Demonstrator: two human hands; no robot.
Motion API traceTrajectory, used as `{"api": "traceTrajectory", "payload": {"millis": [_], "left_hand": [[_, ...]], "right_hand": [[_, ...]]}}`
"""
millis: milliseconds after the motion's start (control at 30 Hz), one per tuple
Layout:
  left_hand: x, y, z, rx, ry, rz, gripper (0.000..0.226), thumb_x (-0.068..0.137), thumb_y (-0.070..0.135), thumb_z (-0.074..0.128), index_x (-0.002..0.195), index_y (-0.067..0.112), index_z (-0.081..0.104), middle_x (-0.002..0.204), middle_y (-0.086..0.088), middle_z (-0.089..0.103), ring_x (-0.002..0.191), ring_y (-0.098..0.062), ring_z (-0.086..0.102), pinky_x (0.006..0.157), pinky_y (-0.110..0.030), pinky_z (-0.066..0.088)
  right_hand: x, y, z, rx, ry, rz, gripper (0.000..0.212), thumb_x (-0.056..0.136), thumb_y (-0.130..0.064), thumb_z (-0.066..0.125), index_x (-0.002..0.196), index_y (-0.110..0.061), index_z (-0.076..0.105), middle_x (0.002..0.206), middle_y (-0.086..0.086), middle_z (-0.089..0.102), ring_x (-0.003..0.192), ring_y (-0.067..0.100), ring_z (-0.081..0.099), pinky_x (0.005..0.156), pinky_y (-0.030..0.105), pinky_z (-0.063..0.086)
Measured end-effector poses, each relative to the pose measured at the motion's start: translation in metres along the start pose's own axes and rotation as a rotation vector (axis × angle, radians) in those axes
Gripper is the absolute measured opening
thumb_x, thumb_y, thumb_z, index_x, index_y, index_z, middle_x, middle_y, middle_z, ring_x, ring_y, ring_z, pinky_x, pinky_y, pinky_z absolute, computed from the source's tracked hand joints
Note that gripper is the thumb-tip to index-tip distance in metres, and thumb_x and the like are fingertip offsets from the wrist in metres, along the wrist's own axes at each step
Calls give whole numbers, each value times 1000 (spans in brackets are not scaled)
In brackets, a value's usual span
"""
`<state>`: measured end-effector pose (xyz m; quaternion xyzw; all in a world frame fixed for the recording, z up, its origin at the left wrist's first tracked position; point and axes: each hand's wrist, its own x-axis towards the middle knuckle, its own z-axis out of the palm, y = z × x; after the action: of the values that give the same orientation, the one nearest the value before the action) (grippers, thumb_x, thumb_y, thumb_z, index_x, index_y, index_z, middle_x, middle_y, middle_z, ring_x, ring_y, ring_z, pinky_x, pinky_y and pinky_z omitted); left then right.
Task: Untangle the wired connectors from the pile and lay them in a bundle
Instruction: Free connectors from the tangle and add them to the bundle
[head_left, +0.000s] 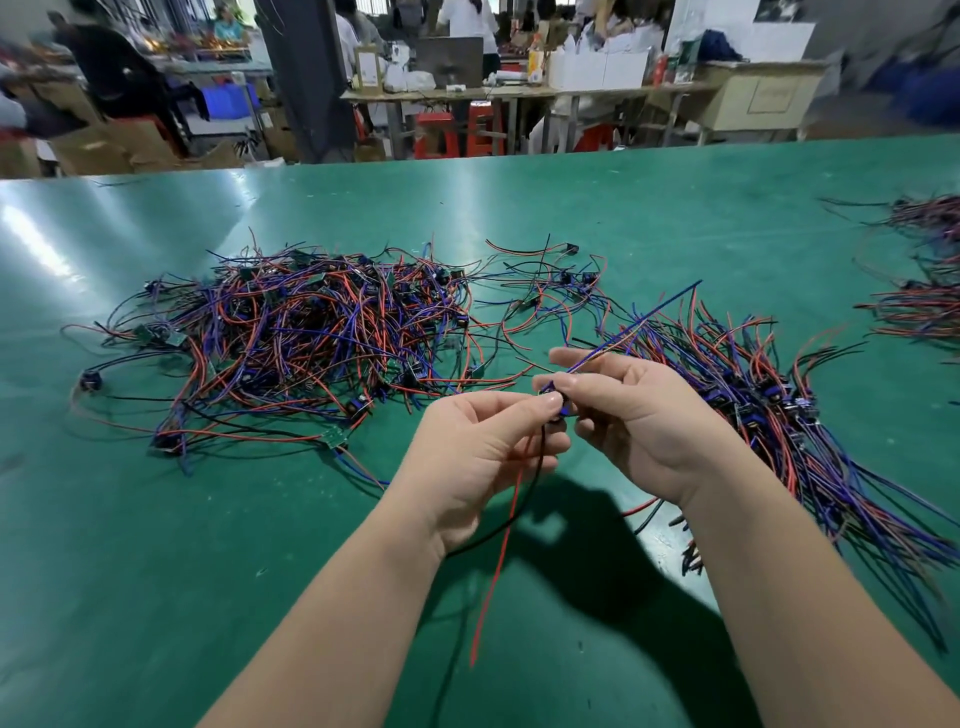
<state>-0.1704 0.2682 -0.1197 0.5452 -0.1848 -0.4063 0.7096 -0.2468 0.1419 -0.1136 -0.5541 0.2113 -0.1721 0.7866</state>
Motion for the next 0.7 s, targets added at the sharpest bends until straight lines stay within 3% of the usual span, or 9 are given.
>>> {"api": "traceTrajectory", "payload": {"millis": [100,200,333,400,500,700], "left_hand": [[1,-2,0,80,46,82,8,83,10,68,84,2,69,63,-3,68,54,-11,66,51,-20,53],[0,-3,-1,120,60,110,9,83,11,69,80,3,70,65,-5,70,55,-13,67,53,-21,54],[-1,-5,2,140,68,108,13,81,11,71,69,9,74,65,-6,70,55,-15,67,53,-21,54],[0,-5,2,187,56,91,17,81,10,72,64,10,73,62,-6,68,54,-14,66,52,-20,53],[-2,-4,2,266,-51,23,15,82,8,70,67,8,69,59,-6,67,52,-12,65,50,-19,52],[-9,-4,3,425,-291,-121,19,81,10,72,62,10,69,58,-7,67,49,-13,64,45,-17,47]], "right_hand": [[0,2,2,35,18,49,19,60,-16,69,79,-13,66,78,2,74,55,4,61,47,12,37],[1,3,4,33,30,64,6,60,-17,71,64,-15,68,75,3,73,53,6,59,46,14,36],[1,4,4,10,66,82,21,60,-17,74,77,-9,65,69,4,67,49,6,52,44,14,37],[1,4,2,-2,88,74,15,71,-9,72,82,-4,64,66,5,66,49,7,50,44,13,38],[4,2,-3,8,188,32,3,80,-1,67,80,-2,64,57,6,65,46,8,49,44,13,38],[5,-13,-22,68,344,-87,11,82,6,63,76,-3,62,53,6,66,43,8,58,42,14,45]]}}
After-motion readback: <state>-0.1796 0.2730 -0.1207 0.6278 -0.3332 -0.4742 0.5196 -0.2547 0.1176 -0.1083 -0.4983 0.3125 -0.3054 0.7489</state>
